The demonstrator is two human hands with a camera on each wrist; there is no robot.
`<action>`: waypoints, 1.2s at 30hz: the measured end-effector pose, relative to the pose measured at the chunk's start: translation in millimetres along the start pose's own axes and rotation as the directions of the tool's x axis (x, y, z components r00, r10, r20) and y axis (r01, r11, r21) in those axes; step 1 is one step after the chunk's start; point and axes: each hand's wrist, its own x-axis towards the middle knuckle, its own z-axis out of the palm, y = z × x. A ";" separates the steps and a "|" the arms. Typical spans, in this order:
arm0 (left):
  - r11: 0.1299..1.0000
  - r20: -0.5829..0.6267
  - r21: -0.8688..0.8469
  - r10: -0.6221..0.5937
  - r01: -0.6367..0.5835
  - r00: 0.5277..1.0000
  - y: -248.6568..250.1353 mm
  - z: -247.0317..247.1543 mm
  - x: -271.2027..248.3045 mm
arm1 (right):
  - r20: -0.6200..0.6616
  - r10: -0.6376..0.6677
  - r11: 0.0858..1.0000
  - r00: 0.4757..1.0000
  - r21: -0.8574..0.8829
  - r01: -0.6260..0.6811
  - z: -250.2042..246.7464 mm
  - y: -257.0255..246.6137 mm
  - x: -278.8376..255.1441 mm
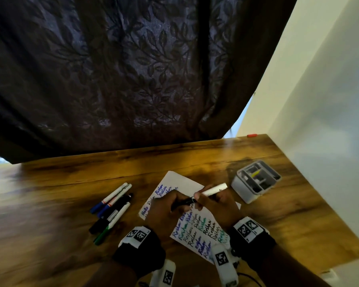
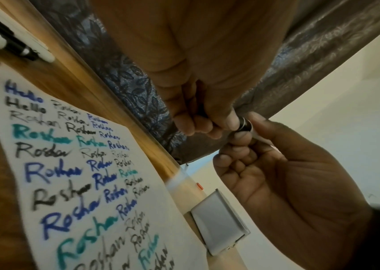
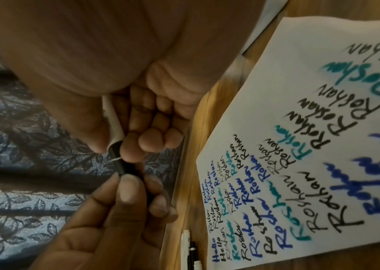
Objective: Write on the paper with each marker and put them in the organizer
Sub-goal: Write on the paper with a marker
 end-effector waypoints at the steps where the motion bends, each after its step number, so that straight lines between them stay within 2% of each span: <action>1: 1.000 -0.022 -0.021 0.009 -0.010 1.000 2.5 3.7 2.7 | -0.010 -0.005 1.000 1.000 0.001 0.005 -4.7 -1.5 -0.1; 4: 0.998 -0.023 -0.016 0.056 -0.056 0.998 11.9 12.3 12.4 | 0.000 0.041 0.998 0.999 0.052 -0.041 -25.6 -1.7 4.3; 6: 0.990 -0.031 -0.025 0.139 -0.140 0.990 24.5 18.3 19.8 | 0.030 0.079 0.991 0.996 0.108 -0.082 -46.7 0.1 5.6; 8: 0.983 -0.080 -0.044 0.177 -0.181 0.981 33.7 22.5 26.9 | 0.012 0.085 0.989 0.996 0.120 -0.086 -66.2 -2.0 8.2; 10: 0.981 -0.140 -0.037 0.184 -0.191 0.973 44.2 28.9 36.8 | -0.123 0.055 0.998 0.991 0.017 -0.053 -93.9 -3.5 12.2; 11: 0.979 -0.161 -0.030 0.194 -0.201 0.968 48.7 33.3 41.9 | -0.176 0.013 0.994 0.984 -0.102 -0.031 -108.9 -4.7 14.3; 12: 0.977 -0.170 -0.020 0.206 -0.213 0.964 52.9 36.6 45.1 | -0.173 -0.075 0.956 0.982 -0.293 0.021 -121.1 -6.9 16.4; 13: 0.975 -0.167 -0.005 0.219 -0.223 0.961 60.4 42.0 49.3 | -0.102 -0.174 0.858 0.979 -0.503 0.100 -134.4 -8.4 18.2; 14: 0.972 -0.162 0.007 0.234 -0.236 0.959 70.2 50.6 55.5 | 0.008 -0.213 0.757 0.977 -0.630 0.171 -146.8 -10.9 19.8; 15: 0.967 -0.162 0.017 0.254 -0.254 0.954 77.3 57.5 60.8 | 0.100 -0.223 0.716 0.970 -0.658 0.232 -153.3 -14.1 20.4; 17: 0.957 -0.158 0.022 0.290 -0.291 0.944 92.8 72.5 72.9 | 0.222 -0.268 0.696 0.938 -0.629 0.348 -160.4 -21.8 20.5; 20: 0.963 -0.149 0.031 0.270 -0.269 0.951 112.7 92.7 94.1 | 0.288 -0.344 0.625 0.894 -0.640 0.447 -177.2 -20.3 27.0; 23: 0.973 -0.137 0.007 0.228 -0.230 0.964 125.2 108.3 111.0 | 0.158 -0.285 0.741 0.945 -0.589 0.322 -210.0 -21.0 35.6; 25: 0.974 -0.144 0.024 0.228 -0.227 0.963 126.2 117.1 117.6 | 0.001 -0.192 0.818 0.981 -0.552 0.161 -239.2 -28.1 43.8; 27: 0.974 -0.163 0.075 0.224 -0.214 0.961 124.9 125.6 120.1 | -0.141 -0.157 0.869 0.977 -0.489 0.069 -268.0 -30.1 56.7; 29: 0.974 -0.179 0.104 0.218 -0.202 0.960 123.7 131.6 119.2 | -0.218 -0.204 0.847 0.955 -0.528 0.061 -289.0 -28.1 72.7; 31: 0.981 -0.172 0.095 0.183 -0.169 0.968 124.3 138.5 118.8 | -0.214 -0.204 0.814 0.955 -0.579 0.044 -300.6 -20.2 89.3; 36: 0.986 -0.214 0.091 0.154 -0.137 0.965 121.1 150.3 118.0 | -0.072 -0.161 0.763 0.984 -0.642 0.078 -297.2 11.1 112.9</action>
